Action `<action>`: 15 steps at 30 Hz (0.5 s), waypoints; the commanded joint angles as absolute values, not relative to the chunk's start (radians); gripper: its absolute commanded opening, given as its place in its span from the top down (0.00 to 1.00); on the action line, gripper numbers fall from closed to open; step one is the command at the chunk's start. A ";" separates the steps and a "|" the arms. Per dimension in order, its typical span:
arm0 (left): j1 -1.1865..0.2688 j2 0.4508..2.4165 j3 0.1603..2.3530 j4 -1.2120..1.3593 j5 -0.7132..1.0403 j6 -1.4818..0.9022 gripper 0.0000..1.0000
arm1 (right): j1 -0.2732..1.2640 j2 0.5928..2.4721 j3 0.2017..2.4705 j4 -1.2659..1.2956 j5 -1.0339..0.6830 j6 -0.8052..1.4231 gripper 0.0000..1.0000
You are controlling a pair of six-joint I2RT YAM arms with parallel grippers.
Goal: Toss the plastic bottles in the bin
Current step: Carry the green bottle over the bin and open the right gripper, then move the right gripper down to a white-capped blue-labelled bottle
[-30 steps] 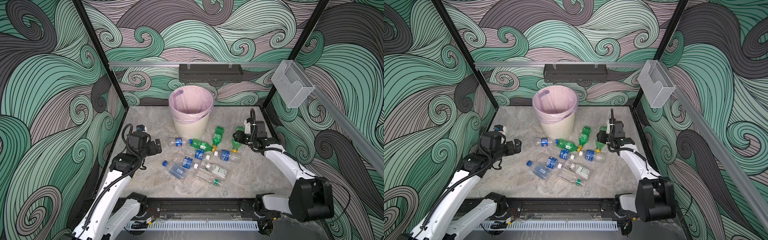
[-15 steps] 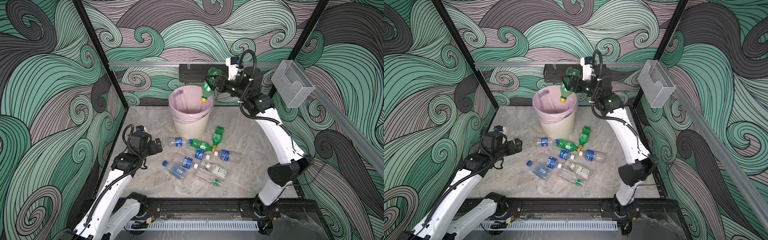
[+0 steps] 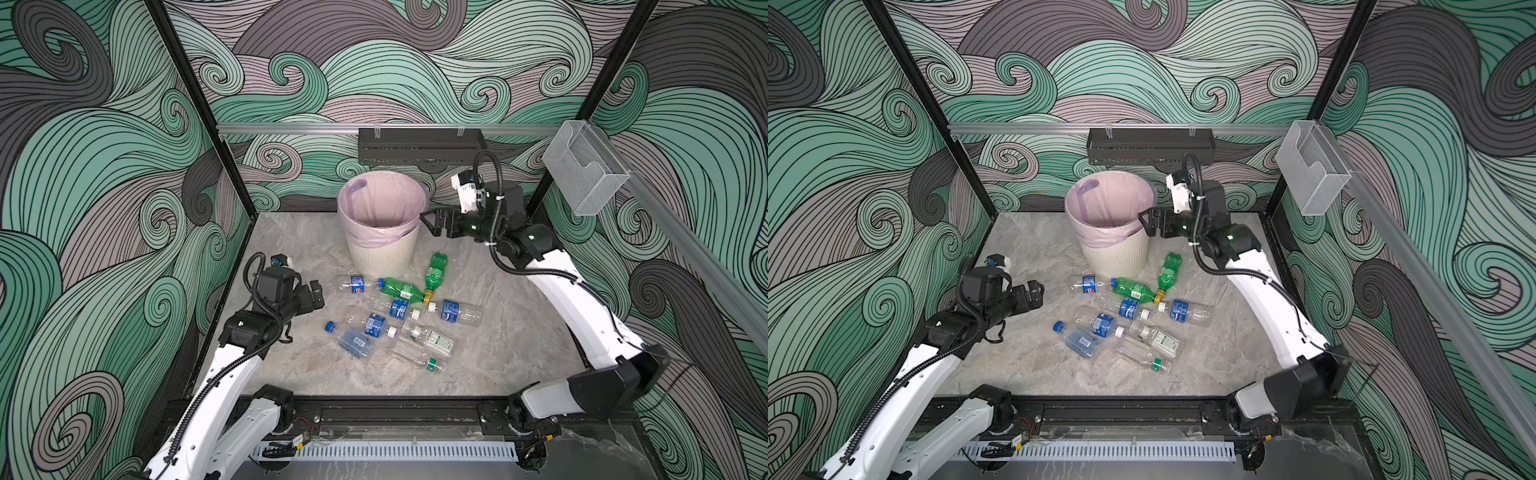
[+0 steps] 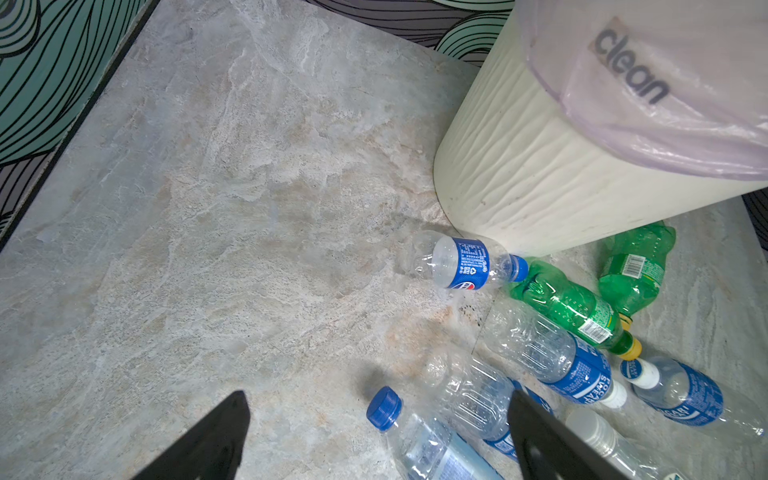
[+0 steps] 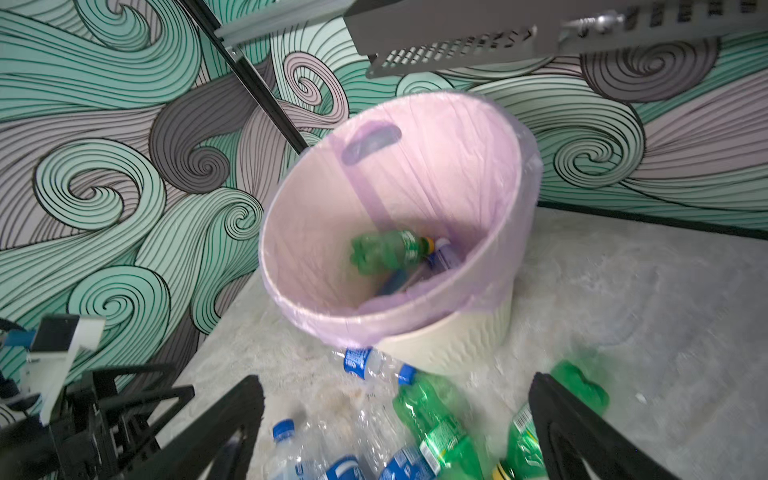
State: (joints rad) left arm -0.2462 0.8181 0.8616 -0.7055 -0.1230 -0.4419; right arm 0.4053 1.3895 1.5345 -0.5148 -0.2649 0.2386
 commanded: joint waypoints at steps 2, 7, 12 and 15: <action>-0.237 0.836 0.863 -0.727 -0.116 -0.439 0.01 | 0.380 1.279 1.384 -0.613 -0.186 0.167 0.00; -0.238 0.848 0.863 -0.715 -0.110 -0.435 0.01 | 0.373 1.208 1.254 -0.747 -0.157 0.043 0.00; -0.237 0.867 0.866 -0.694 -0.102 -0.432 0.01 | 0.373 1.206 1.184 -0.803 -0.125 -0.093 0.00; -0.237 0.868 0.871 -0.696 -0.100 -0.433 0.01 | 0.373 1.224 1.153 -0.818 -0.133 -0.161 0.00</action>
State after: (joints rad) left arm -0.2462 0.8669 0.8616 -0.6998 -0.1112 -0.4374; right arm 0.3725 1.2140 1.1687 -0.7738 -0.1520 -0.0341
